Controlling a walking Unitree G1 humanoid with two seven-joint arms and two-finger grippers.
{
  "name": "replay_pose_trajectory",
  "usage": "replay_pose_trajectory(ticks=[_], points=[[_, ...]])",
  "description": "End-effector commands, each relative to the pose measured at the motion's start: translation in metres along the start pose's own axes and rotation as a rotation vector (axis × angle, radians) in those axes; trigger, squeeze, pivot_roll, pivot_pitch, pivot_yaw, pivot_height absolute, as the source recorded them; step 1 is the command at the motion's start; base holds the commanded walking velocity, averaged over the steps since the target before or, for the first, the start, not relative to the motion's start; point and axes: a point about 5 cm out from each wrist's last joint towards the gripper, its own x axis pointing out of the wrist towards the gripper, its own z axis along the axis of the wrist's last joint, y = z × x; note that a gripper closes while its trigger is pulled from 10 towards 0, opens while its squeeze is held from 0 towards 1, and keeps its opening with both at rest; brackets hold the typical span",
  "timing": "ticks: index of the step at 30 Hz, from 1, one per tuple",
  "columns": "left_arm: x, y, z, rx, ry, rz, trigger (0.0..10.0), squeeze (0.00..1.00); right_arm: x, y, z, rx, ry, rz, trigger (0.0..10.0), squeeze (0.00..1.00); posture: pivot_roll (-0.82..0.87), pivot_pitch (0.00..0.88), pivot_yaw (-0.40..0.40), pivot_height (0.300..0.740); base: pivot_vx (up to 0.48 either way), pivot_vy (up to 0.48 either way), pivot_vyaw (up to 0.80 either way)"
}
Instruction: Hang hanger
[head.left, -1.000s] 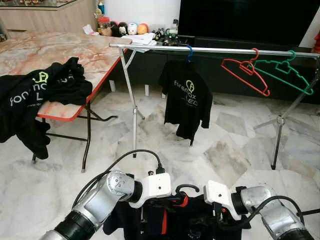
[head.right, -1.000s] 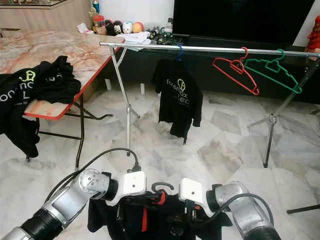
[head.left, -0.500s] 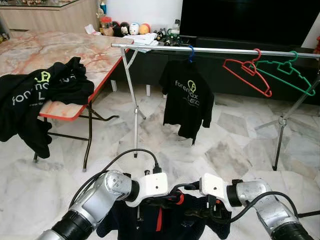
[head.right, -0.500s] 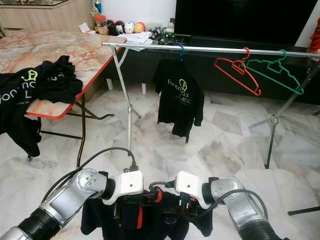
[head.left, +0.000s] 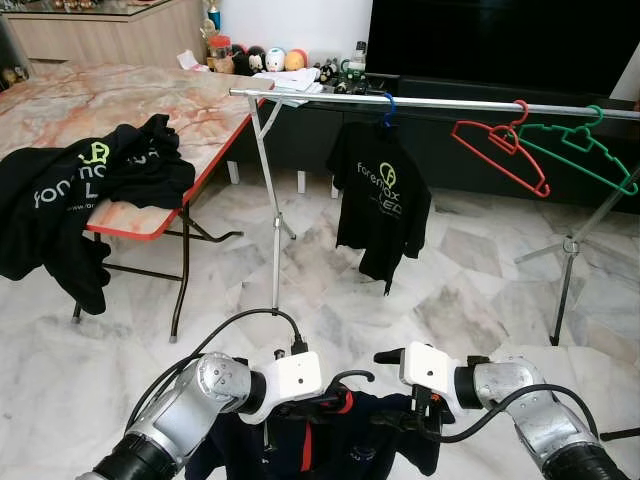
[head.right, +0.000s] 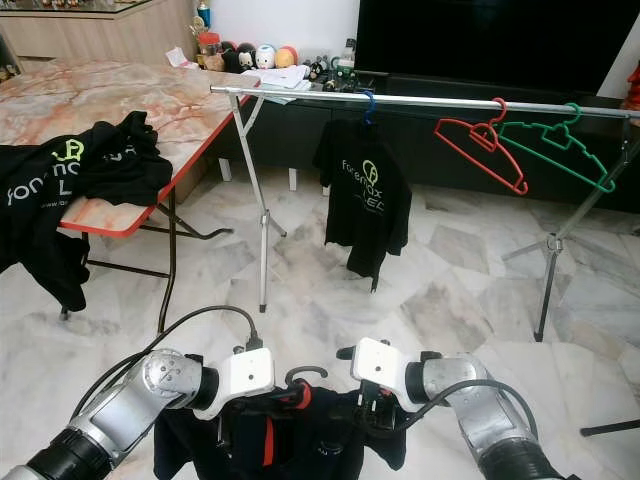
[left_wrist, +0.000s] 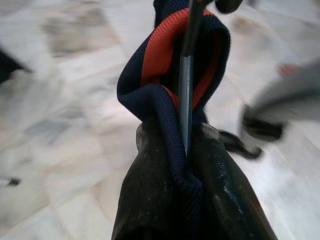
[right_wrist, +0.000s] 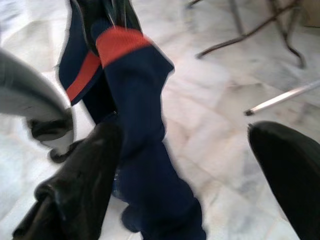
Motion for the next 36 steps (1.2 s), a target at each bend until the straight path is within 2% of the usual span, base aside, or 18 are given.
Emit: replay_pose_trajectory(ticks=[1, 2, 7, 8, 9, 10, 16, 17, 18, 19, 20, 21, 22, 23, 26, 27, 29, 36], points=[[-0.004, 0.003, -0.011, -0.068, -0.024, 0.098, 10.0, 0.00, -0.003, -0.007, -0.005, 0.081, -0.019, -0.113, 10.0, 0.00, -0.02, 0.048, 0.020, 0.740, 0.000, 0.000, 0.00], [-0.004, 0.003, -0.016, -0.096, -0.027, 0.128, 10.0, 0.00, 0.000, -0.006, -0.010, 0.138, -0.021, -0.177, 10.0, 0.00, -0.01, 0.045, 0.023, 0.740, 0.000, 0.000, 0.00], [-0.006, 0.000, -0.028, -0.116, -0.009, 0.189, 10.0, 0.00, 0.010, 0.006, -0.018, 0.230, -0.056, -0.237, 10.0, 0.00, -0.01, 0.039, 0.040, 0.740, 0.000, 0.000, 0.00], [-0.006, 0.003, -0.034, -0.149, 0.015, 0.255, 10.0, 0.00, 0.013, 0.009, -0.021, 0.328, -0.113, -0.283, 10.0, 0.00, -0.01, 0.037, 0.044, 0.740, 0.000, 0.000, 0.00], [-0.006, 0.003, -0.034, -0.149, 0.015, 0.255, 10.0, 0.00, 0.013, 0.009, -0.021, 0.328, -0.113, -0.283, 10.0, 0.00, -0.01, 0.037, 0.044, 0.740, 0.000, 0.000, 0.00], [-0.006, 0.004, -0.037, -0.169, 0.014, 0.305, 10.0, 0.00, 0.015, 0.010, -0.025, 0.414, -0.146, -0.348, 10.0, 0.00, -0.02, 0.032, 0.055, 0.740, 0.000, 0.000, 0.00], [-0.012, 0.008, -0.045, -0.314, -0.069, 0.531, 10.0, 0.00, 0.015, 0.024, -0.070, 0.780, -0.010, -0.741, 10.0, 0.00, -0.04, 0.032, 0.077, 0.740, 0.000, 0.000, 0.00], [-0.015, 0.009, -0.047, -0.355, -0.089, 0.569, 10.0, 0.00, 0.017, 0.039, -0.085, 0.910, 0.041, -0.809, 10.0, 0.00, -0.04, 0.033, 0.080, 0.740, 0.000, 0.000, 0.00], [-0.015, 0.009, -0.047, -0.355, -0.089, 0.569, 10.0, 0.00, 0.017, 0.039, -0.085, 0.910, 0.041, -0.809, 10.0, 0.00, -0.04, 0.033, 0.080, 0.740, 0.000, 0.000, 0.00], [-0.017, 0.010, -0.049, -0.367, -0.088, 0.597, 10.0, 0.00, 0.018, 0.052, -0.094, 0.999, 0.078, -0.844, 10.0, 0.00, -0.04, 0.034, 0.083, 0.740, 0.000, 0.000, 0.00], [-0.019, 0.009, -0.053, -0.392, -0.086, 0.630, 10.0, 0.00, 0.023, 0.079, -0.108, 1.147, 0.150, -0.890, 10.0, 0.00, -0.04, 0.037, 0.099, 0.740, 0.000, 0.000, 0.00], [-0.019, 0.009, -0.053, -0.392, -0.086, 0.630, 10.0, 0.00, 0.023, 0.079, -0.108, 1.147, 0.150, -0.890, 10.0, 0.00, -0.04, 0.037, 0.099, 0.740, 0.000, 0.000, 0.00], [-0.023, 0.008, -0.056, -0.414, -0.084, 0.670, 10.0, 0.00, 0.028, 0.101, -0.116, 1.309, 0.165, -0.910, 10.0, 0.00, -0.05, 0.041, 0.102, 0.740, 0.000, 0.000, 0.00], [-0.024, 0.008, -0.058, -0.421, -0.080, 0.688, 10.0, 0.00, 0.029, 0.107, -0.118, 1.350, 0.169, -0.915, 10.0, 0.00, -0.05, 0.041, 0.102, 0.740, 0.000, 0.000, 0.00], [-0.028, 0.008, -0.060, -0.446, -0.086, 0.735, 10.0, 0.00, 0.026, 0.124, -0.127, 1.345, 0.270, -0.948, 10.0, 0.00, -0.04, 0.039, 0.098, 0.740, 0.000, 0.000, 0.00], [-0.034, 0.011, -0.063, -0.470, -0.087, 0.793, 10.0, 0.00, 0.025, 0.139, -0.133, 1.343, 0.333, -0.925, 10.0, 0.00, -0.04, 0.039, 0.093, 0.740, 0.000, 0.000, 0.00], [-0.037, 0.012, -0.064, -0.495, -0.098, 0.830, 10.0, 0.00, 0.023, 0.150, -0.137, 1.340, 0.374, -0.902, 10.0, 0.00, -0.04, 0.043, 0.086, 0.740, 0.000, 0.000, 0.00], [-0.036, 0.010, -0.065, -0.491, -0.078, 0.835, 10.0, 0.00, 0.022, 0.161, -0.140, 1.383, 0.365, -0.890, 10.0, 0.00, -0.04, 0.041, 0.087, 0.740, 0.192, 0.000, 0.00]])
